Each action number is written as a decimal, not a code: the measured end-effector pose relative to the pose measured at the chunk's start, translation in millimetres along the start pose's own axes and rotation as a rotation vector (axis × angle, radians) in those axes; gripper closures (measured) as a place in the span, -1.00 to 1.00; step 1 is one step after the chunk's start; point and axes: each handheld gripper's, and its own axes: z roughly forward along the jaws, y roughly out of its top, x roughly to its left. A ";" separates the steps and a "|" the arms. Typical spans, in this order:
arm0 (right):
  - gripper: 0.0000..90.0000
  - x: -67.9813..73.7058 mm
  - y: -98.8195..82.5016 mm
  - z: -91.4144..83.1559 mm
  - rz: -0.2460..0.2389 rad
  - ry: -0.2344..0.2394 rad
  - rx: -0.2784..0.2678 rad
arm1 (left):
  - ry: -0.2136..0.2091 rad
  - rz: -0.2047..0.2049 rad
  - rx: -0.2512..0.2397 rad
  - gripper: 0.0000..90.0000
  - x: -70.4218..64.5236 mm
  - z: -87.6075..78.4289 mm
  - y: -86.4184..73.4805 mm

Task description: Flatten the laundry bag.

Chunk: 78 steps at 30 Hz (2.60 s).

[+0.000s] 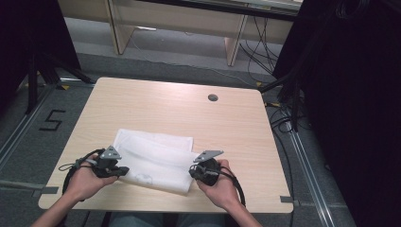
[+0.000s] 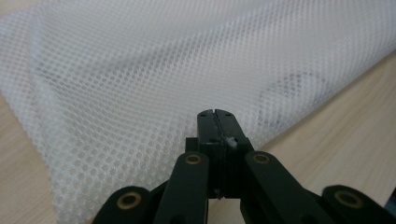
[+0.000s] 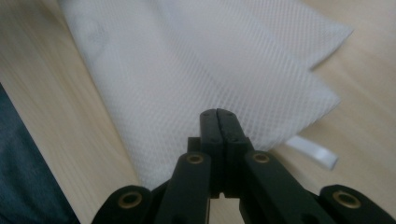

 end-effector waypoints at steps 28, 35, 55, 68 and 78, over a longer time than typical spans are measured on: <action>1.00 -29.3 -2.2 35.2 0.055 0.021 0.179 | -0.010 0.008 0.111 0.98 4.4 51.2 22.8; 0.90 -41.2 8.2 22.5 0.086 -0.035 0.192 | -0.007 0.059 0.106 0.98 -3.0 63.3 36.8; 0.19 -104.1 76.3 87.6 -0.039 -0.091 0.201 | -0.016 0.081 0.089 0.98 -7.0 69.6 41.4; 0.99 -85.4 78.5 88.4 -0.170 -0.063 0.254 | -0.011 0.092 0.099 0.99 -9.7 68.7 44.1; 0.99 -80.0 95.5 53.1 -0.178 -0.079 0.170 | -0.099 0.173 0.028 0.98 -43.9 71.5 62.0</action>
